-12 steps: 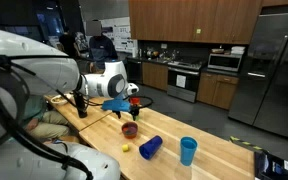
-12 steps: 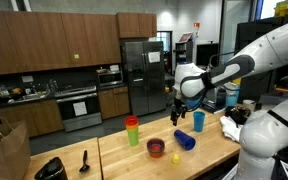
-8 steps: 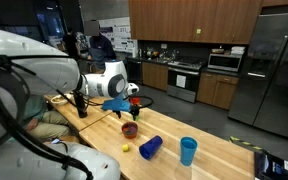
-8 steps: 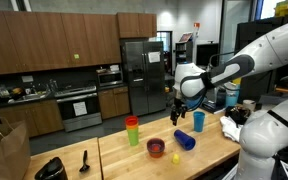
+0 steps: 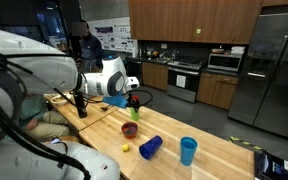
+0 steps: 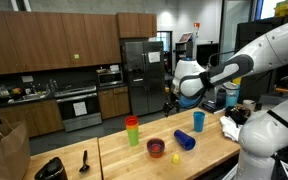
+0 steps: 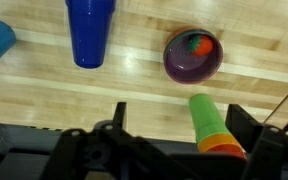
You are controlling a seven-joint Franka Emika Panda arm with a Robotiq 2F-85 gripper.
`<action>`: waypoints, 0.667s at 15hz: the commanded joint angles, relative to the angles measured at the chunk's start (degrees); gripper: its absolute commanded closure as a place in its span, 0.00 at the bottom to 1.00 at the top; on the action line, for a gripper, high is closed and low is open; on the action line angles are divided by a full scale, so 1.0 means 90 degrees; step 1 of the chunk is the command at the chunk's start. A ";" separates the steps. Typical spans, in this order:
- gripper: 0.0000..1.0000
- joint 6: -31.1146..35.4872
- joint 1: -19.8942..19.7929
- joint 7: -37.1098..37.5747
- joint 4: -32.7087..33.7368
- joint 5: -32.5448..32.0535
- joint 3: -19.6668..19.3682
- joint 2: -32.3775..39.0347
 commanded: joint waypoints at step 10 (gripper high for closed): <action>0.00 -0.0242 -0.0718 0.1685 -0.0008 0.0134 0.0539 0.0659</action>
